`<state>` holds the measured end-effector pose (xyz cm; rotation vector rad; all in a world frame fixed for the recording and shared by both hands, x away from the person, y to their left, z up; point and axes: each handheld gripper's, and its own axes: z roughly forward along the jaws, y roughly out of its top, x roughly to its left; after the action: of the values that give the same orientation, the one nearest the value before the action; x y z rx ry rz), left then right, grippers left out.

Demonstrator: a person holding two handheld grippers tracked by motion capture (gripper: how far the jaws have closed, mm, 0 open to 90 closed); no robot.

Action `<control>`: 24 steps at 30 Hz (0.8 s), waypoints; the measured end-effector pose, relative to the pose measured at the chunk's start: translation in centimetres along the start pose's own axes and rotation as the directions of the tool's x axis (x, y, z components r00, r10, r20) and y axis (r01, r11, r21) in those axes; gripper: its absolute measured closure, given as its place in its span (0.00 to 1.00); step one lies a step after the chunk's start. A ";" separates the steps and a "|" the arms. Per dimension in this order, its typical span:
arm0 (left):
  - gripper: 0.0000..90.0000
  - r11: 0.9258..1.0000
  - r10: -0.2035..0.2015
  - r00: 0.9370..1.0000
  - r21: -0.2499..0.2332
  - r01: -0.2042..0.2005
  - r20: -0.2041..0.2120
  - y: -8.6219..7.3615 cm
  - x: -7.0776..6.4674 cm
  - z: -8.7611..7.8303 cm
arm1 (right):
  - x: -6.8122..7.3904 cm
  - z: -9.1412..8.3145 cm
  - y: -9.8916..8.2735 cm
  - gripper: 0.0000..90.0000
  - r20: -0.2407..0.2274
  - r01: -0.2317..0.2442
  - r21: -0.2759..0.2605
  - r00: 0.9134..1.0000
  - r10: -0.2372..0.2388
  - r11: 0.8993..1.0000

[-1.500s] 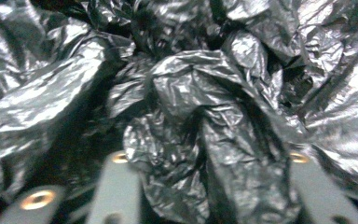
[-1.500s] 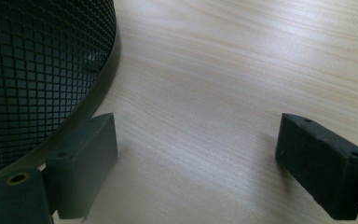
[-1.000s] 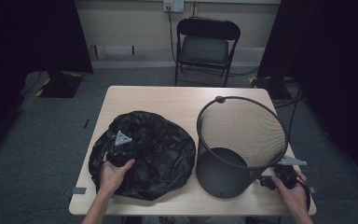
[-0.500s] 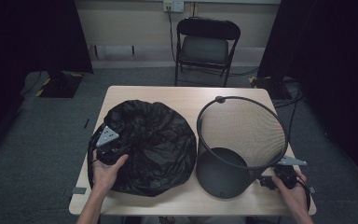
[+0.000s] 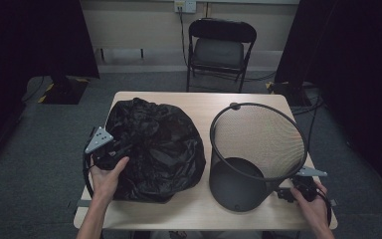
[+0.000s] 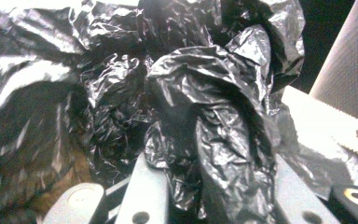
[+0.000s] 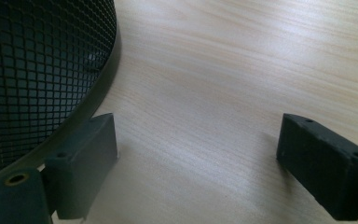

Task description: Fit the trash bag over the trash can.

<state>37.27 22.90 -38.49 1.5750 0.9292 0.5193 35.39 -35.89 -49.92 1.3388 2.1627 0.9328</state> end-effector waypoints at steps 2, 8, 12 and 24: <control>0.86 1.000 -0.004 1.000 -0.025 0.004 0.015 0.7 -0.2 -0.1 | 0.0 0.0 0.0 0.13 0.000 0.000 0.000 1.000 0.000 1.000; 0.86 0.995 -0.011 0.999 -0.101 0.017 0.053 2.7 -0.9 -0.3 | -0.1 -0.1 -0.1 0.13 -0.003 -0.002 -0.003 1.000 0.002 1.000; 0.86 0.989 -0.013 0.997 -0.146 0.023 0.072 3.4 -1.3 -0.6 | 0.0 -0.2 -0.2 0.13 -0.009 -0.006 -0.004 1.000 0.006 1.000; 0.86 0.974 0.005 0.994 -0.225 0.020 0.107 5.1 -1.9 -2.6 | -0.1 -1.6 0.2 0.14 -0.018 -0.038 -0.115 0.999 0.036 0.993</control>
<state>35.62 22.94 -32.72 1.3789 0.7663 0.5117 34.46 -36.44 -48.68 1.3245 2.0685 1.0688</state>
